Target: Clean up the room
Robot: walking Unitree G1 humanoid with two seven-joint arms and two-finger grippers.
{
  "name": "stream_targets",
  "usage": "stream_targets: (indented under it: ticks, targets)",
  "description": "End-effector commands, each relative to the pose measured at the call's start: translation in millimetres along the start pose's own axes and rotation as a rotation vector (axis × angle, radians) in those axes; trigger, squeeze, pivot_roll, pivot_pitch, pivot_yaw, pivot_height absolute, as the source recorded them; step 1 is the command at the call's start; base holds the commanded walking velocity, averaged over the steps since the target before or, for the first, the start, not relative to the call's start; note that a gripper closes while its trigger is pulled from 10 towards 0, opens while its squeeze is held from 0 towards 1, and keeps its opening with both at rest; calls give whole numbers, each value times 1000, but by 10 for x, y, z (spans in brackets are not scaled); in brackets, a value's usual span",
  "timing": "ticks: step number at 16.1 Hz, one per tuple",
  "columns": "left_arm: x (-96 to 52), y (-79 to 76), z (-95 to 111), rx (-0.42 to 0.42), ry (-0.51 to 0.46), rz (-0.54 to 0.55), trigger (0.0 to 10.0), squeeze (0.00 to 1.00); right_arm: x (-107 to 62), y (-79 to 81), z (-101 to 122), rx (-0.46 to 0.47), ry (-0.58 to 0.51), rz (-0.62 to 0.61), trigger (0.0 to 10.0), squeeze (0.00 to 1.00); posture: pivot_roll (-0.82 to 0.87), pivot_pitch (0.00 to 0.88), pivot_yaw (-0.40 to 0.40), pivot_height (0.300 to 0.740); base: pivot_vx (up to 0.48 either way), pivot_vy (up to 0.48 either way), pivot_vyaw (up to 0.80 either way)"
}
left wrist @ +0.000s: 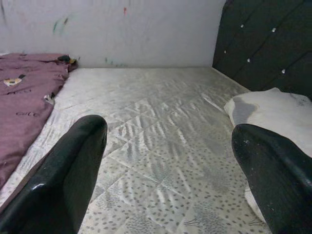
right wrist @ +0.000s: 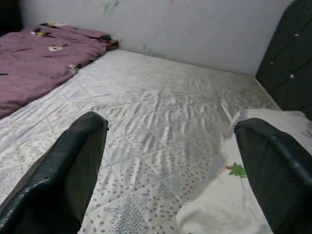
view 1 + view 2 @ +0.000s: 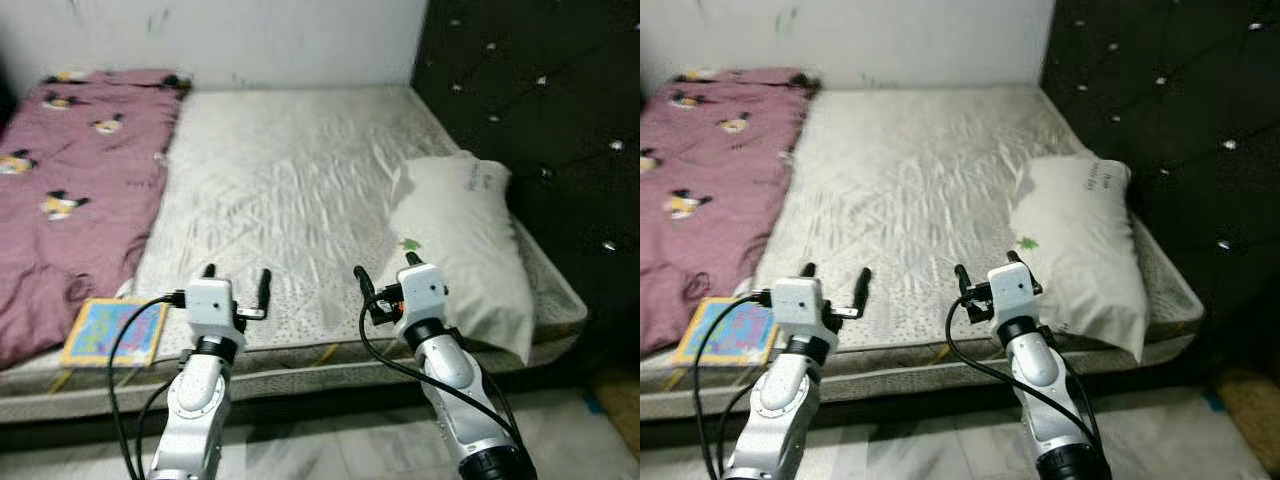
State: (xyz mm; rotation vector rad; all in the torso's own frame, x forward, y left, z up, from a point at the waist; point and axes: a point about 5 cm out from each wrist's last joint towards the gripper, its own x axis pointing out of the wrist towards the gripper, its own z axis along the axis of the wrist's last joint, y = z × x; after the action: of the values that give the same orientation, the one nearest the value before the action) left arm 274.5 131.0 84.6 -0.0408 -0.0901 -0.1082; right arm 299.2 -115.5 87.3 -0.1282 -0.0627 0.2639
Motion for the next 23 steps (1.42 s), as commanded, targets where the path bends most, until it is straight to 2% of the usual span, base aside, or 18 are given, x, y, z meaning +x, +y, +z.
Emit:
stream_targets:
  ticks: [1,10,18,20,23]
  targets:
    - [-14,23,26,6,-15,-5,10000,0,17,28,23,2,-9,14,10000,0,1,54,-5,740,315,0,0]
    - [-22,33,24,3,-12,-7,10000,0,20,35,29,4,-11,15,10000,0,3,60,-6,740,367,0,0]
    - [-10,52,9,15,4,28,10000,0,28,43,38,-6,-16,21,10000,0,5,58,-6,740,0,0,100]
    - [-10,49,9,16,5,27,10000,0,26,44,40,-6,-16,20,10000,0,5,58,-6,740,0,-296,766]
    - [-1,41,8,17,6,23,10000,0,31,33,34,-3,-13,17,10000,0,4,56,-7,740,0,-336,0]
